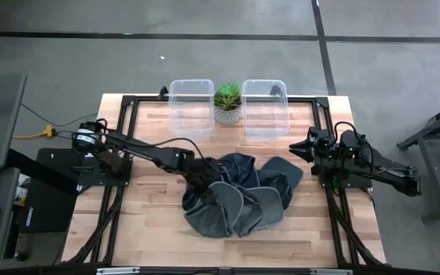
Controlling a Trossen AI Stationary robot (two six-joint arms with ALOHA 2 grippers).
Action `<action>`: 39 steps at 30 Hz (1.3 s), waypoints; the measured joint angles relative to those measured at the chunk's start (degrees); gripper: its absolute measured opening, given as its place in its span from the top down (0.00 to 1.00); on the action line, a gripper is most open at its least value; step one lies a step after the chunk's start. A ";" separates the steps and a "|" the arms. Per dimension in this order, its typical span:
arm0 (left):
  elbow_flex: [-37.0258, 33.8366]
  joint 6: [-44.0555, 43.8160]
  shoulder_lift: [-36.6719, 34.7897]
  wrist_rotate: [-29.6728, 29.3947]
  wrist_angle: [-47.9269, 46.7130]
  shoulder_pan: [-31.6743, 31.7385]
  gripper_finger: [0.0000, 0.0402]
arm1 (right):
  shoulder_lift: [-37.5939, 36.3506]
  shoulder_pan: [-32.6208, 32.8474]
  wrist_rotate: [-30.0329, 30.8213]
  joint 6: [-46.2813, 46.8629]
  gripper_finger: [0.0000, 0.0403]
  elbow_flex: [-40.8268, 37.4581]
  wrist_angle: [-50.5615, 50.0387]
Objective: Pick & Place hat
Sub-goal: Put the left gray cap into the left transparent bin
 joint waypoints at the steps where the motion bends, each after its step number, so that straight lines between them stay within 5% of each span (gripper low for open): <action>1: 0.02 0.00 0.43 0.58 0.17 -0.17 0.31 | 0.00 0.00 0.00 0.00 0.81 -0.01 0.00; 16: 0.00 1.94 3.06 2.09 1.47 -2.10 0.30 | 0.02 0.00 0.00 0.00 0.81 -0.01 0.00; 33: 0.11 5.34 5.69 -8.42 -1.00 -4.84 0.31 | 0.04 0.00 0.02 0.00 0.81 0.00 0.00; 39: 0.00 6.45 5.71 -11.19 -3.27 -4.83 0.44 | 0.05 0.00 0.01 0.00 0.81 -0.01 -0.11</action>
